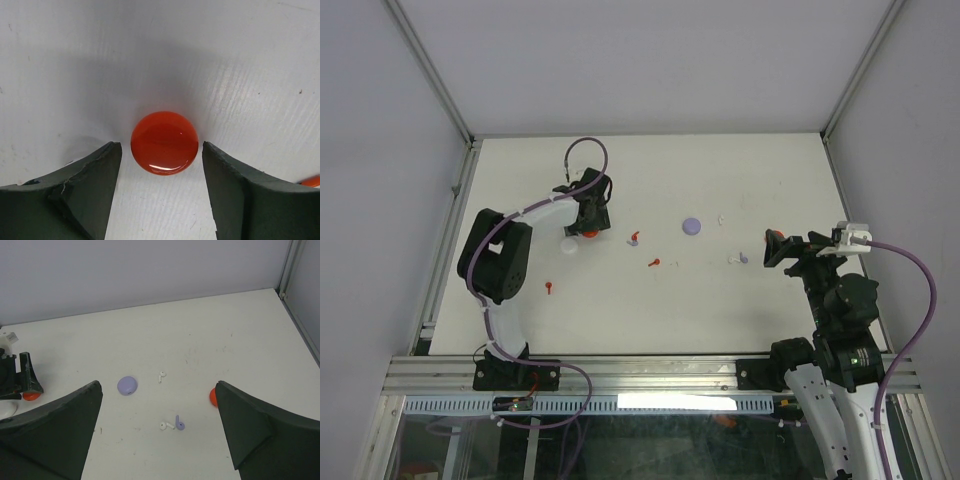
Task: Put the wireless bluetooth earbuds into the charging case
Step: Pick up the charging case at the center of the board.
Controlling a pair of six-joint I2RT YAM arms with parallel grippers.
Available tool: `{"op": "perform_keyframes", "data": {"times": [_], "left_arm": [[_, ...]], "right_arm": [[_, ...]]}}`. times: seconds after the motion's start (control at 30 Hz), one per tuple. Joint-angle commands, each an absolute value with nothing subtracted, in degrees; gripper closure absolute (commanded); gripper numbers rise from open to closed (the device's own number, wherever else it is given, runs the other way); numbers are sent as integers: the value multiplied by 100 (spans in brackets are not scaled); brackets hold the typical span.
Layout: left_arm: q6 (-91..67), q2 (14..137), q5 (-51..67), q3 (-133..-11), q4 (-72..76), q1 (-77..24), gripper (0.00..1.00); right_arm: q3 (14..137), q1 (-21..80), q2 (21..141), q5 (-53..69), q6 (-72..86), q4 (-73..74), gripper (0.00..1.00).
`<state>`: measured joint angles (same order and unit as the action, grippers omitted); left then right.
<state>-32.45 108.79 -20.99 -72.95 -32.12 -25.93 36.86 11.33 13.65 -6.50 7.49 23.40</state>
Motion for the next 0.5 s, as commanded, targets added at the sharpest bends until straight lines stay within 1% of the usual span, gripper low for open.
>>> {"op": "perform_keyframes", "data": {"times": [0.0, 0.13, 0.37, 0.47], "left_arm": [[-3125, 10956, -2114, -7523, -3146, -2648, 34], [-3086, 11053, -2077, -7533, -3146, -2645, 37], [-3065, 11004, -2032, -7461, -3146, -2649, 47], [-3091, 10867, -1991, -7381, -3146, -2659, 53]], "right_arm": [[3694, 1099, 1301, -537, 798, 2062, 1], [3692, 1099, 1292, -520, 800, 2064, 1], [3703, 1099, 1292, -494, 800, 2074, 1], [3718, 1099, 1296, -432, 813, 2088, 1]]}}
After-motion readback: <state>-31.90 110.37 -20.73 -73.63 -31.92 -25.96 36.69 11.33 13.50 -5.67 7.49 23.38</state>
